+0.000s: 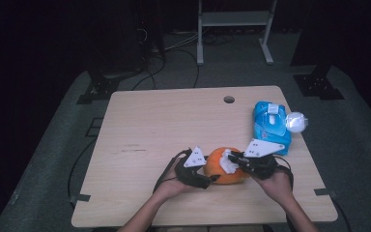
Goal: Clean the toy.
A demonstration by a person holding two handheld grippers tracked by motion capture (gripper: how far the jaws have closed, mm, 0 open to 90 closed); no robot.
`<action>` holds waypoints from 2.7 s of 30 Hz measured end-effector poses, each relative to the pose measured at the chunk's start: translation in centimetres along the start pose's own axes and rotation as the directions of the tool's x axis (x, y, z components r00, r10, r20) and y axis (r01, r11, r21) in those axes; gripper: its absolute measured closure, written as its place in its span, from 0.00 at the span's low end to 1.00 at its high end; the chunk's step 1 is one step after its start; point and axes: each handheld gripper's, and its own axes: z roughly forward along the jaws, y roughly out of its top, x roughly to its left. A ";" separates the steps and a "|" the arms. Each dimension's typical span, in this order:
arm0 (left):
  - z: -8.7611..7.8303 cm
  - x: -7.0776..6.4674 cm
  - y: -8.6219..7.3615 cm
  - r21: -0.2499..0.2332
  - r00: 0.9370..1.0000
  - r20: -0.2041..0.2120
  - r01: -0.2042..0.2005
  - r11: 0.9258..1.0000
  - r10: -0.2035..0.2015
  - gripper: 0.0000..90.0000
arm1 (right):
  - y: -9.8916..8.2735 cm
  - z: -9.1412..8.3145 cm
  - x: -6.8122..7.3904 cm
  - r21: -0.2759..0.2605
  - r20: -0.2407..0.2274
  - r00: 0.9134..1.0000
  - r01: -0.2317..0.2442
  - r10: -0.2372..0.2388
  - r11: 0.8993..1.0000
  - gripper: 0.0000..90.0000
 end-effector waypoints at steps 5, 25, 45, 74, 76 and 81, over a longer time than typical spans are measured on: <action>0.5 0.5 0.0 -0.013 0.989 0.057 0.134 0.991 -0.133 0.11 | -0.6 -0.3 -0.7 0.000 0.014 0.999 -0.041 0.041 0.999 0.92; 0.5 -0.2 0.2 -0.016 0.995 0.076 0.067 0.998 -0.065 0.11 | -0.3 0.1 -0.6 0.001 -0.032 0.996 -0.078 0.078 0.997 0.92; 0.0 0.4 -0.6 0.007 0.996 0.089 0.010 1.000 -0.011 0.23 | -1.0 0.1 -1.0 0.004 -0.026 0.995 -0.096 0.096 0.995 0.92; -0.7 0.7 0.0 -0.048 0.996 0.086 0.029 0.998 -0.025 0.21 | -0.5 1.0 0.8 -0.012 -0.071 0.996 -0.049 0.048 0.999 0.91; -0.9 1.1 -0.2 -0.044 0.995 0.083 0.052 0.998 -0.048 0.24 | -0.6 0.9 0.3 -0.014 -0.072 0.996 -0.060 0.058 0.998 0.91; -1.1 2.1 -0.7 -0.042 0.989 0.089 0.125 0.991 -0.121 0.24 | -1.6 0.5 -0.8 0.005 -0.042 0.994 -0.099 0.099 0.995 0.91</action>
